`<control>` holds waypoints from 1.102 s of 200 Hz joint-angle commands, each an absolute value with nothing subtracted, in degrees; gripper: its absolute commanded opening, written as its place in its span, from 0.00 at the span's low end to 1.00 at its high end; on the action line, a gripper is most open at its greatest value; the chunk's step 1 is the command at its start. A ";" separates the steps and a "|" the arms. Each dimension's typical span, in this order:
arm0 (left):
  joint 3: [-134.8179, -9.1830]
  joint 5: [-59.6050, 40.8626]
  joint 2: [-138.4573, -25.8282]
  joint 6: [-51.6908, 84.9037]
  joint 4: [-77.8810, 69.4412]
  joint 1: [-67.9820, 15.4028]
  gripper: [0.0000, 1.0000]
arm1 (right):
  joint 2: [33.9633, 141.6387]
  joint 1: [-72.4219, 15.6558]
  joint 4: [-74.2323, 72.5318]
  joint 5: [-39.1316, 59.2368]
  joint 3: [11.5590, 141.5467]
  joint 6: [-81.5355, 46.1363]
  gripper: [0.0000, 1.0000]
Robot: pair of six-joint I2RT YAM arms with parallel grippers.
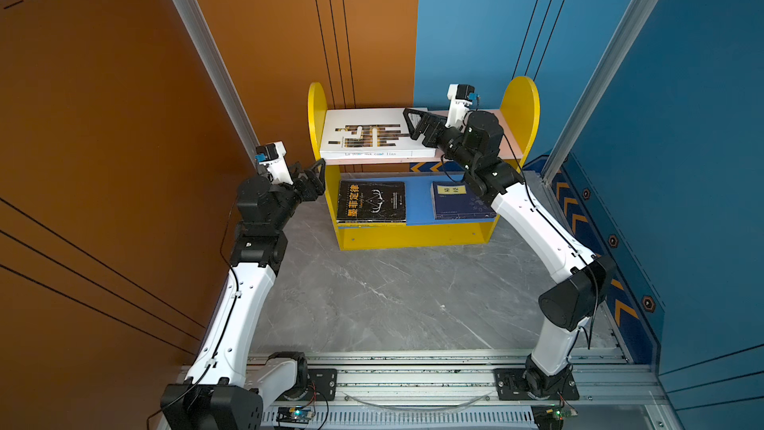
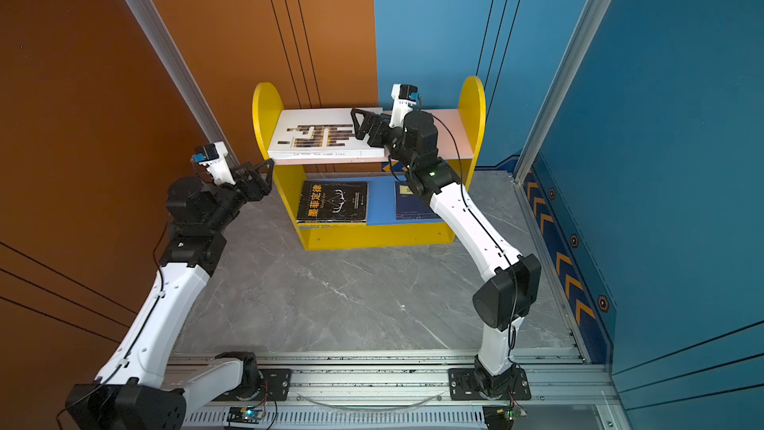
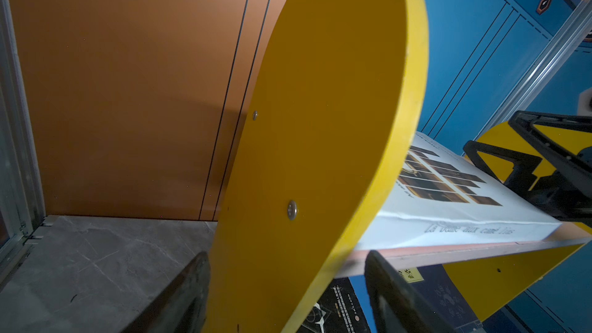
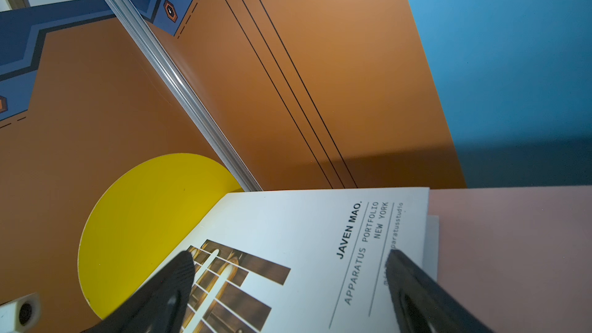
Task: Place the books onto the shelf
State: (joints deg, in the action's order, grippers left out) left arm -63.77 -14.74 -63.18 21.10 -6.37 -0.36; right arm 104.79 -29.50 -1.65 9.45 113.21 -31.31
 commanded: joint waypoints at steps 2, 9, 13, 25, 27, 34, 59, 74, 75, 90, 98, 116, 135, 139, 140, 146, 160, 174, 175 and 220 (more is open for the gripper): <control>-62.76 -13.26 -60.21 21.53 -6.02 0.05 0.79 | 104.74 -29.82 4.79 11.30 112.68 -30.55 0.97; -62.60 -13.04 -59.51 21.53 -5.60 0.06 0.80 | 104.44 -29.73 5.27 11.16 112.65 -30.13 0.98; -62.30 -12.93 -59.19 21.48 -5.43 0.13 0.80 | 104.16 -29.66 5.51 10.90 113.02 -29.87 0.99; -61.56 -12.44 -57.93 21.47 -4.81 0.09 0.82 | 103.30 -29.40 6.53 10.09 112.59 -28.78 1.00; -61.49 -12.32 -57.79 21.49 -4.65 0.09 0.82 | 103.06 -29.37 6.66 10.04 112.63 -28.64 1.00; -61.23 -12.13 -57.12 21.37 -4.13 0.13 0.83 | 102.36 -29.19 7.21 9.76 112.50 -27.96 1.00; -60.73 -11.87 -55.24 20.90 -1.85 0.09 0.85 | 99.23 -28.73 9.78 8.10 112.43 -24.37 1.00; -60.34 -11.47 -54.19 20.74 -0.62 0.08 0.85 | 96.77 -28.65 12.40 6.56 112.17 -21.56 1.00; -60.32 -11.49 -54.12 20.74 -0.57 0.08 0.85 | 96.59 -28.65 12.62 6.49 112.12 -21.37 1.00; -59.61 -10.98 -53.19 20.65 0.29 0.09 0.92 | 93.27 -28.64 14.82 5.06 110.63 -18.89 1.00; -59.42 -10.68 -52.74 20.57 0.92 0.09 0.93 | 91.09 -28.66 15.33 4.25 108.94 -17.69 1.00; -57.68 -9.73 -51.84 20.52 2.19 0.13 0.97 | 85.30 -28.89 15.30 2.39 103.45 -15.96 1.00; -56.31 -8.17 -50.99 20.67 3.13 0.09 0.99 | 79.14 -29.00 15.88 0.02 96.41 -14.69 1.00; -56.24 -7.89 -50.77 20.80 3.42 0.09 0.98 | 77.82 -29.09 16.18 -0.49 95.10 -14.48 1.00; -56.16 -7.81 -50.74 20.82 3.47 0.13 0.98 | 77.50 -29.09 16.22 -0.64 94.79 -14.44 1.00; -55.93 -7.24 -50.69 20.83 3.94 0.11 0.98 | 75.66 -29.09 16.80 -1.54 93.06 -14.16 1.00; -55.71 -6.20 -50.39 21.05 5.50 0.11 0.98 | 71.32 -29.03 18.24 -3.89 88.80 -13.66 1.00; -54.82 -4.97 -50.11 21.27 6.56 0.20 0.98 | 67.11 -29.09 20.09 -6.77 85.00 -13.51 1.00; -54.74 -4.86 -50.06 21.31 6.62 0.14 0.98 | 66.82 -29.09 20.19 -6.99 84.77 -13.52 1.00; -49.57 4.61 -48.57 22.86 8.49 0.18 0.98 | 54.93 -28.36 24.90 -17.17 74.38 -13.85 1.00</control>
State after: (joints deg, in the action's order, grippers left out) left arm -52.29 -2.94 -49.54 21.52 6.09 -0.36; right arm 59.66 -28.91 20.49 -8.80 78.43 -14.79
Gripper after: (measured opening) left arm 0.979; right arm 0.999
